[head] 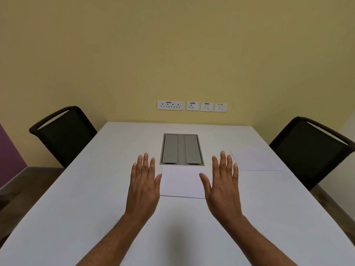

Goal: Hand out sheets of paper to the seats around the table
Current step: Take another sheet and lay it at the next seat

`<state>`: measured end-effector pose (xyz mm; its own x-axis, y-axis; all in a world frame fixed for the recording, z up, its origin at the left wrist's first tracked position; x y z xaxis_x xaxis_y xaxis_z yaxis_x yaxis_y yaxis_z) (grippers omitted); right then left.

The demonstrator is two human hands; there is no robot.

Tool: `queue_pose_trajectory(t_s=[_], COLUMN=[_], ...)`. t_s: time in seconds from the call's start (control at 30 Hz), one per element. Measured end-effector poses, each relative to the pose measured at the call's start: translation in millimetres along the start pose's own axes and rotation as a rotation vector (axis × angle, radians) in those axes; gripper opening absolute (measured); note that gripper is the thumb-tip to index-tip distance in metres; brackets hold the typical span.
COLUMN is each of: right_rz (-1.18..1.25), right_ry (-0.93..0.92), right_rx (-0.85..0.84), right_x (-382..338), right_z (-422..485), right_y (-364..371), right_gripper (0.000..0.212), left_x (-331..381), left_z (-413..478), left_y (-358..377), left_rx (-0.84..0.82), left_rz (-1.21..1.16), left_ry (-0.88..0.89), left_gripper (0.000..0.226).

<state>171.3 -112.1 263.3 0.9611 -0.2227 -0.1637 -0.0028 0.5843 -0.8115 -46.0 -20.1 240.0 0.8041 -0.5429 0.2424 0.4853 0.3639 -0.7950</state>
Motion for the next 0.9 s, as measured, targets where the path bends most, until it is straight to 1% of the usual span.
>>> queue_pose_trajectory(t_s=[0.3,0.5,0.57,0.63,0.7,0.77,0.9], right_rz=[0.008,0.014,0.020,0.042,0.051,0.033,-0.025], right_ry=[0.053,0.102,0.152,0.215,0.275,0.319,0.369], right_rx=[-0.201,-0.307,-0.374,-0.440,-0.483,-0.463,-0.416], right_x=[45.7,70.0,79.0,89.1,98.1,105.9,117.2], right_z=[-14.7,-17.2,-20.0,-24.5,-29.2,-31.3,-31.4], right_y=[119.3,196.6,223.4,248.4,268.6,281.2,298.7], right_gripper=[0.069,0.072,0.069,0.065,0.061,0.056,0.047], left_x=[-30.7,-52.8,-65.5,-77.1,-84.4,-88.8,-94.1], left_z=[-9.5,-15.3,-20.9,-26.7,-30.9,-31.9,-30.0], left_y=[109.1,179.8,204.5,226.3,240.1,250.1,268.2], left_rx=[-0.158,-0.269,-0.323,-0.372,-0.368,-0.332,-0.266], left_rz=[0.014,-0.054,-0.125,-0.251,-0.404,-0.510,-0.606], left_ry=[-0.084,-0.137,-0.220,-0.321,-0.428,-0.528,-0.719], left_gripper=[0.059,0.062,0.056,0.051,0.050,0.048,0.047])
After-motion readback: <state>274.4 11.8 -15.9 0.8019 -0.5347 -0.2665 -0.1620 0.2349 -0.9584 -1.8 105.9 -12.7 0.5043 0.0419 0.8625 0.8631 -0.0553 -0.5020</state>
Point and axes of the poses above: each hand's wrist, its own z-axis towards the middle knuckle, its own y-axis out of the palm, x = y × z, the point moved 6 cm from there along z, towards the middle knuckle, and after that the axes turned 3 degrees about -z, right-handed, at the moved point
